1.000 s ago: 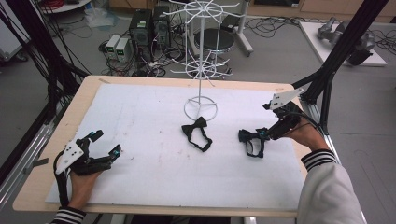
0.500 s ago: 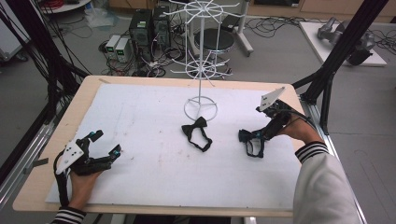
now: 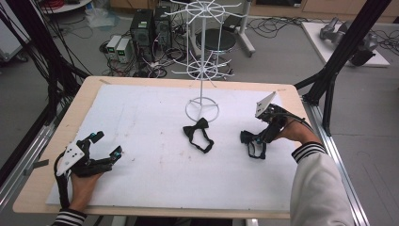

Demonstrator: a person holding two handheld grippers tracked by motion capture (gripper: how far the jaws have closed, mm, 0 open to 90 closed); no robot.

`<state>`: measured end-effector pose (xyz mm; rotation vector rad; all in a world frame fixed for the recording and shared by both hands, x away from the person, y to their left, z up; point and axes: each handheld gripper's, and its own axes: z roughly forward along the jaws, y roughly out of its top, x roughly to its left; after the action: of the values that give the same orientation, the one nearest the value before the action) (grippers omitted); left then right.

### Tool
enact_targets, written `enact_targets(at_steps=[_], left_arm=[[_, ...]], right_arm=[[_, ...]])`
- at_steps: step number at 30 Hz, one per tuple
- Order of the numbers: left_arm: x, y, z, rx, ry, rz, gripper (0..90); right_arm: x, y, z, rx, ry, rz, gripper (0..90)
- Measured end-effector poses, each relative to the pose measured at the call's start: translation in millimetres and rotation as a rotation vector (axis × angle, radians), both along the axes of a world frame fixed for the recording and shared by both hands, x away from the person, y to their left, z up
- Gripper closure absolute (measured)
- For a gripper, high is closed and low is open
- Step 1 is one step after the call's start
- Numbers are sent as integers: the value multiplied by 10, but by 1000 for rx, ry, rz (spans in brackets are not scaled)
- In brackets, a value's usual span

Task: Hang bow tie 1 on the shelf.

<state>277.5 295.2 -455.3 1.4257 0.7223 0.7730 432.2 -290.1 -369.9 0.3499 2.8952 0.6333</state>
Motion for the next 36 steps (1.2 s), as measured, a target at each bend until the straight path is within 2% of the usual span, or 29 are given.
enact_targets(at_steps=[4, 6, 13, 17, 19, 21, 24, 27, 29, 33, 36], left_arm=[[0, -1, 0, 0, 0, 0, 112], [0, -1, 0, 0, -1, 0, 112], [0, 0, 0, 0, 0, -1, 112], [0, 0, 0, 0, 0, 0, 112], [0, 1, 0, 0, 0, -1, 112], [0, 0, 0, 0, 0, 0, 112], [-2, 0, -1, 0, 0, 0, 112], [-1, 1, -1, 0, -1, 1, 112], [-1, 1, -1, 0, -1, 1, 112], [-1, 1, -1, 0, 0, 1, 112], [-1, 0, -1, -1, 0, 0, 113]], right_arm=[[28, 17, -80, -46, 23, 10, 23], [35, 14, -106, -60, 45, 12, 60], [60, 36, -156, -82, 49, 26, 60], [74, 49, -216, -126, 75, 26, 72], [79, 52, -228, -133, 74, 28, 72], [94, 61, -246, -135, 104, 38, 171], [94, 70, -264, -144, 122, 45, 176], [112, 74, -303, -163, 120, 45, 177], [128, 69, -327, -176, 127, 60, 227], [132, 76, -345, -200, 128, 60, 262], [135, 94, -355, -232, 122, 68, 340]])
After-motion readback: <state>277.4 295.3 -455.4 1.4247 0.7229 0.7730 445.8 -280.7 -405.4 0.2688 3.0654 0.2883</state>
